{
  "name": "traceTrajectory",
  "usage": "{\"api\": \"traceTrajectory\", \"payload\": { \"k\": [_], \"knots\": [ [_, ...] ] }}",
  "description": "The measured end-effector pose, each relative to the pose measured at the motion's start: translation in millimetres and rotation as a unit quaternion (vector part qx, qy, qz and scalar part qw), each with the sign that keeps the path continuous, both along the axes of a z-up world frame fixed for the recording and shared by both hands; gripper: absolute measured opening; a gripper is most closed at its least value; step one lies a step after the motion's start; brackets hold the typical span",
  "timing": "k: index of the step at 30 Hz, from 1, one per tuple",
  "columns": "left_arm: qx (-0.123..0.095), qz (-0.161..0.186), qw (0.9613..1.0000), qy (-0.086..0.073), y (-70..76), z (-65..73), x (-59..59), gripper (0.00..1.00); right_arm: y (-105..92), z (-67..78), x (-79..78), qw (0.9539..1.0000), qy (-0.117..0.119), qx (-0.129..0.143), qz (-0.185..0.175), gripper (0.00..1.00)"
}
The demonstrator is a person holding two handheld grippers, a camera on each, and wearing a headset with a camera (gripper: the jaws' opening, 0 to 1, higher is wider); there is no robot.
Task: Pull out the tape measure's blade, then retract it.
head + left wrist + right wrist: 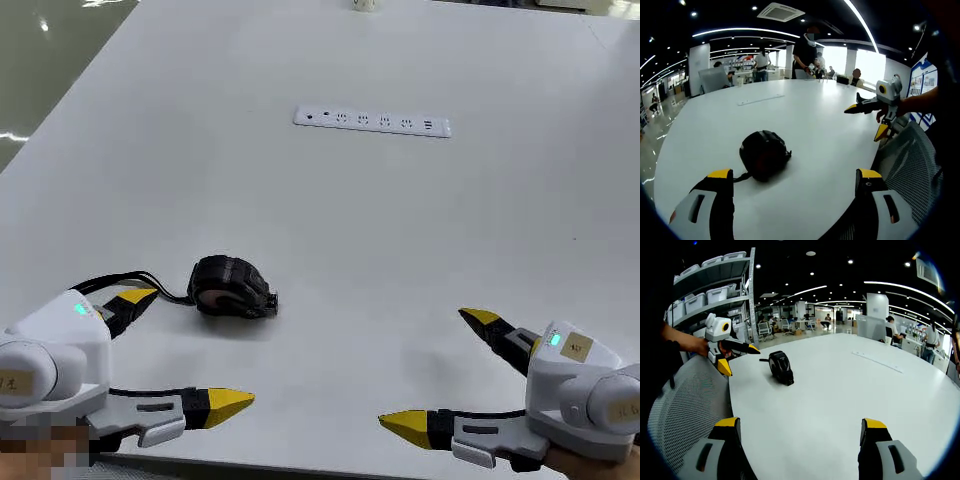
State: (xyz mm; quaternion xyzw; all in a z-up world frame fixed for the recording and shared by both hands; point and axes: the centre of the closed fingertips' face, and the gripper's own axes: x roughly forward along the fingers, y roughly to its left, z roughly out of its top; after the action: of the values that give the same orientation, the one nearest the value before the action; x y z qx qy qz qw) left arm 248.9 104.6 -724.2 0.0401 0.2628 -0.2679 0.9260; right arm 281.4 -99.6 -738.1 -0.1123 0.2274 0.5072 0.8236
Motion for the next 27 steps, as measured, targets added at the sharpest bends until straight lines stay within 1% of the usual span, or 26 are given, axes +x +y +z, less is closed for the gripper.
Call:
{"api": "traceTrajectory", "payload": {
  "k": [3, 10, 12, 14, 19, 22, 27],
  "knots": [
    [0.002, 0.005, 1.0, 0.002, 1.2, -0.9, 0.5, 0.99, 0.1, 1.1, 0.6, 1.0, 0.002, 0.004, -0.004, 0.99],
    [0.006, 0.016, 0.9998, -0.003, 4.5, 0.7, 4.4, 0.99, 1.5, 0.9, -1.0, 1.0, 0.007, 0.004, -0.004, 0.99],
    [0.001, 0.018, 0.9998, -0.003, 5.0, 1.8, 5.3, 0.99, 1.7, 1.1, -1.4, 0.9999, 0.008, 0.005, -0.004, 0.99],
    [0.004, 0.019, 0.9998, -0.004, 6.6, 1.5, 6.3, 0.99, 1.7, 1.1, -1.4, 0.9999, 0.009, 0.006, -0.005, 0.99],
    [-0.002, 0.012, 0.9999, -0.002, 4.6, 1.1, 5.8, 0.99, 1.1, 1.5, -1.2, 0.9999, 0.01, 0.007, -0.007, 0.99],
    [0.002, 0.012, 0.9999, -0.004, 5.7, 0.3, 6.4, 0.99, 0.1, 1.5, -0.7, 0.9999, 0.011, 0.008, -0.009, 0.99],
    [0.0, 0.011, 0.9999, -0.004, 5.2, -0.1, 6.7, 0.99, -0.9, 1.2, -0.9, 0.9999, 0.012, 0.008, -0.01, 0.99]
  ]
}}
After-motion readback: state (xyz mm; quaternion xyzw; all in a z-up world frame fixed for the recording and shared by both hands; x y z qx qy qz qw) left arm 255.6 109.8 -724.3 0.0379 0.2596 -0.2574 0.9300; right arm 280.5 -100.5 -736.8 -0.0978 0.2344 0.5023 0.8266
